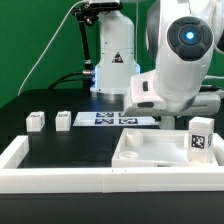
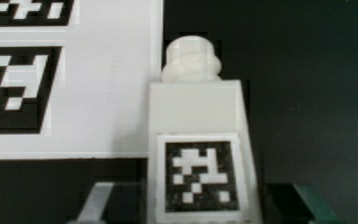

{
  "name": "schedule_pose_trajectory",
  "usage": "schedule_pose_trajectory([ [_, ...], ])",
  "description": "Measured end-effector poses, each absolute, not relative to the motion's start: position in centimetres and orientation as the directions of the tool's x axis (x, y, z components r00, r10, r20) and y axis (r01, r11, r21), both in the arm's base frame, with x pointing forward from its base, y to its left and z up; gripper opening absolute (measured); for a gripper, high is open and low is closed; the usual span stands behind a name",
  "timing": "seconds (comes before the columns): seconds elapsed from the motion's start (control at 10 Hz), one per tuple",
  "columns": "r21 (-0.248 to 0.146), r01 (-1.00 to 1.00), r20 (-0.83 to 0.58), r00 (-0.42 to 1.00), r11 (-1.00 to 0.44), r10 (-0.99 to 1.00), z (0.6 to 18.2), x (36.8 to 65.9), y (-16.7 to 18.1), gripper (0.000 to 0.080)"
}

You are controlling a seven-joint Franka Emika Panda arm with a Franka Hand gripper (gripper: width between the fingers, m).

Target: Assemble square table

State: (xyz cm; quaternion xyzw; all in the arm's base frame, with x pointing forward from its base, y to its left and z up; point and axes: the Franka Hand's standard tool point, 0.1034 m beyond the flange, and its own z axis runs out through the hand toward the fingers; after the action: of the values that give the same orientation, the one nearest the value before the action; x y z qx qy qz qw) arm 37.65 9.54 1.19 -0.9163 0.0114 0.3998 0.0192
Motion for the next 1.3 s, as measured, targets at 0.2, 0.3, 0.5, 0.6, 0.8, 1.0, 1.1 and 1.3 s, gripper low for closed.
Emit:
schedule_pose_trajectory([
  [0.2,-0.036,-0.027,-0.742,0.67,-0.999,0.009,2.5,38.5,8.8,0.029],
  [0.3,-0.043,-0.03,-0.749,0.663,-0.999,0.012,4.0,39.5,8.4,0.0291],
  [0.5,-0.057,-0.044,-0.75,0.662,-0.997,0.014,7.0,41.0,7.8,0.0291],
  [0.6,-0.059,-0.051,-0.747,0.665,-0.997,0.01,8.2,41.5,7.4,0.0291],
  [0.8,-0.057,-0.051,-0.717,0.697,-0.997,0.006,7.4,41.7,7.5,0.0291],
  [1.0,-0.06,-0.049,-0.593,0.805,-0.997,-0.004,7.2,42.9,7.4,0.0291],
  [1.1,-0.073,-0.041,-0.537,0.844,-0.996,0.005,7.6,43.5,6.9,0.0291],
  [1.3,-0.091,-0.037,-0.435,0.9,-0.995,0.006,9.8,46.1,5.9,0.0291],
])
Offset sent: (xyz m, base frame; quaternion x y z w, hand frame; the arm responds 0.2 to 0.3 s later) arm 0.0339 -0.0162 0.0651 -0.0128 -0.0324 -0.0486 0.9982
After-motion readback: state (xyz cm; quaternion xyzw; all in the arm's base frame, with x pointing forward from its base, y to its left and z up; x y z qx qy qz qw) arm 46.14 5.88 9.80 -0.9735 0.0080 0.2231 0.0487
